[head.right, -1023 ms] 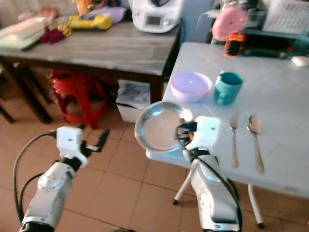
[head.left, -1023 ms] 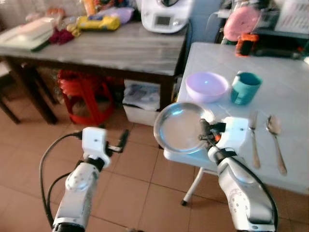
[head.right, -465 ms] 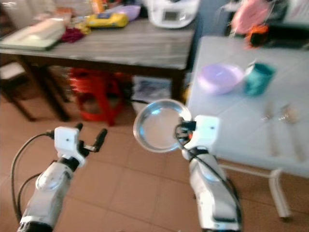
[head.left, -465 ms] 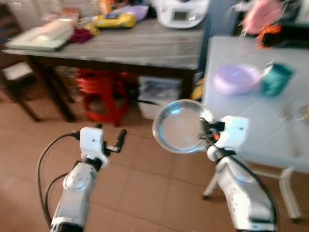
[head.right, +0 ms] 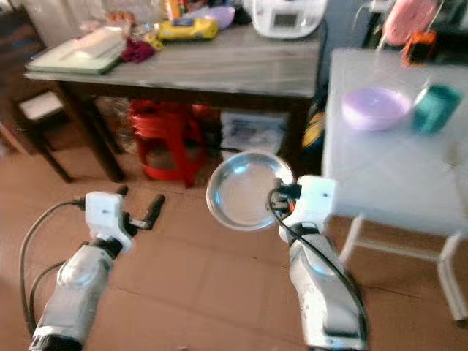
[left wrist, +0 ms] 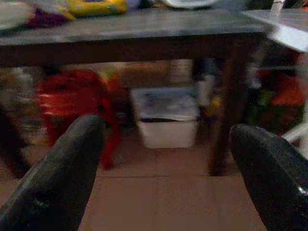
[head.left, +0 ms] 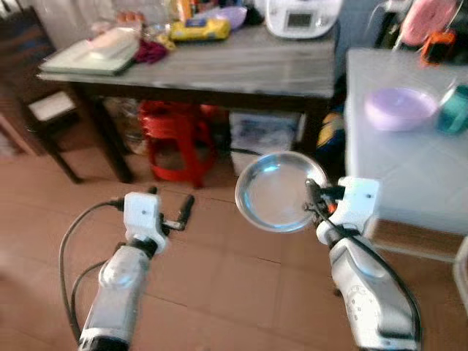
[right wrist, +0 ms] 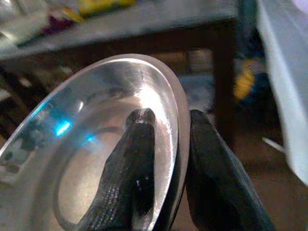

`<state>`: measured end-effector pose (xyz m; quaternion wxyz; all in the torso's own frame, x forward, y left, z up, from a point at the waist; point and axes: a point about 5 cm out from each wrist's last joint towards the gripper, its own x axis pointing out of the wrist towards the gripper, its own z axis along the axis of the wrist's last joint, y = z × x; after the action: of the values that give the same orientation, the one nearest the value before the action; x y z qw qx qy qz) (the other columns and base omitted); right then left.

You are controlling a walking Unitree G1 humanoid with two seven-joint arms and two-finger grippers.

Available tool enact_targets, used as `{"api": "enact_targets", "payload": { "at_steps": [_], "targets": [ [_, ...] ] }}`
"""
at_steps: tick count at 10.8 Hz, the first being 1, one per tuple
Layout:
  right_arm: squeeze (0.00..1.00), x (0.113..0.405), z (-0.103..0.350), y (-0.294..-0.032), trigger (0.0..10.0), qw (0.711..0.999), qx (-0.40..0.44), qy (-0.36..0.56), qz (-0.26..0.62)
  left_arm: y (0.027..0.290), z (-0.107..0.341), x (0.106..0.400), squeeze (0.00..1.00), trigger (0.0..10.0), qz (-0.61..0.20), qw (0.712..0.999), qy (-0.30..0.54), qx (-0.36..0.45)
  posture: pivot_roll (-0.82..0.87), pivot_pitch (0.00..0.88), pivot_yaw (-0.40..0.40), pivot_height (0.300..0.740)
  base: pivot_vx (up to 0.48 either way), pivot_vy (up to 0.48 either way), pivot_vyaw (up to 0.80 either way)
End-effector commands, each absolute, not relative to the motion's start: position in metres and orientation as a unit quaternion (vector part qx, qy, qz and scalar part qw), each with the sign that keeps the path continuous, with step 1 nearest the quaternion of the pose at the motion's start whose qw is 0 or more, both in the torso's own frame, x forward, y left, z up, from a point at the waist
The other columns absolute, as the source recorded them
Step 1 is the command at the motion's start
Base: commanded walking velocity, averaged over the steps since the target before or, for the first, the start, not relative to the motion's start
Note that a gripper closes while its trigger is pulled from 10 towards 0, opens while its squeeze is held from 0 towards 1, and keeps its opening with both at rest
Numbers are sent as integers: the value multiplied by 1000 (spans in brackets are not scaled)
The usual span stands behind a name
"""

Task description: Setting the table

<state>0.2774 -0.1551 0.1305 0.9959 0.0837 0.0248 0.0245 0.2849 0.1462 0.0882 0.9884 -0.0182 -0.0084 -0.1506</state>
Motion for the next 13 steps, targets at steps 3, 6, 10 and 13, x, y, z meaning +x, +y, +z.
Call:
{"api": "enact_targets", "payload": {
  "at_steps": [3,6,10,13],
  "targets": [
    [0,277,138,-152,10000,995,93,8,28,152,87,283,0,10000,-148,989,-5,-6,-53,89,81,740,0,364,0],
    [0,276,136,-153,10000,995,90,9,28,146,90,281,0,10000,-167,986,-20,-9,-54,87,80,740,0,0,0],
    [0,277,137,-153,10000,996,84,8,31,142,99,283,0,10000,-188,981,-37,-37,-58,85,78,740,144,0,0],
    [0,276,136,-153,10000,996,83,10,30,139,99,281,0,10000,-200,978,-37,-38,-61,86,81,740,363,0,0]
  ]
}}
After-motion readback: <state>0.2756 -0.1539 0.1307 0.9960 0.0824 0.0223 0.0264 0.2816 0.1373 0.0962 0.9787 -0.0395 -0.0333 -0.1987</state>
